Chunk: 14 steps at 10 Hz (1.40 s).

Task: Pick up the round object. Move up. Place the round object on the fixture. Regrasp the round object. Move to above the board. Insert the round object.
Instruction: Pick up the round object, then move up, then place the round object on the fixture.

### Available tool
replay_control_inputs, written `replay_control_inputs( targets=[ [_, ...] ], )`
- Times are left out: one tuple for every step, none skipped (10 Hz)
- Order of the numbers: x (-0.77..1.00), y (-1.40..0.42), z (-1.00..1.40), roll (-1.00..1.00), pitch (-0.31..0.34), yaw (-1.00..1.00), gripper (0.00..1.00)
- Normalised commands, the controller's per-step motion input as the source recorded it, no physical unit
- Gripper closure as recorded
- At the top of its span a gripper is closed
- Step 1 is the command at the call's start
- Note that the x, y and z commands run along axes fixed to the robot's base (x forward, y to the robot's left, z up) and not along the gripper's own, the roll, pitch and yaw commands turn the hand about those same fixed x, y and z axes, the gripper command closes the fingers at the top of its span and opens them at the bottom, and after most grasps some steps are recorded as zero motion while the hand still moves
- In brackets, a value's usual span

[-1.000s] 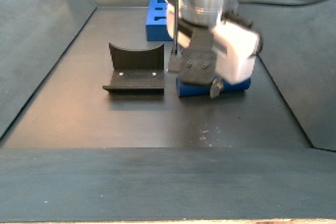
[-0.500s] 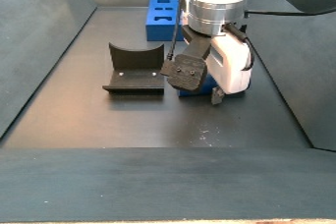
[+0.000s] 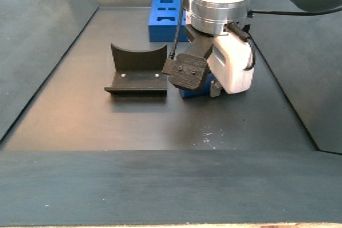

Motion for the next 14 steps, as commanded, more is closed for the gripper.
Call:
replay_control_inputs(
  targets=[
    [0.00,0.00,0.00,0.00,0.000,0.00,1.00],
    [0.00,0.00,0.00,0.00,0.000,0.00,1.00],
    [0.00,0.00,0.00,0.00,0.000,0.00,1.00],
    [0.00,0.00,0.00,0.00,0.000,0.00,1.00],
    [0.00,0.00,0.00,0.00,0.000,0.00,1.00],
    [0.00,0.00,0.00,0.00,0.000,0.00,1.00],
    [0.00,0.00,1.00,0.00,0.000,0.00,1.00],
    [-0.03,-0.01,1.00,0.00,0.016,-0.01,1.00],
    [-0.05,-0.02,0.96,-0.01,0.022,-0.01,1.00],
    [-0.03,-0.01,0.78,-0.02,0.026,0.00,1.00],
    [-0.03,-0.01,0.69,-0.02,0.028,0.00,1.00],
    [-0.02,-0.01,0.44,-0.03,0.028,0.01,1.00],
    [-0.02,-0.01,0.33,-0.03,0.026,0.01,1.00],
    [0.00,0.00,1.00,0.00,0.000,0.00,1.00]
  ],
)
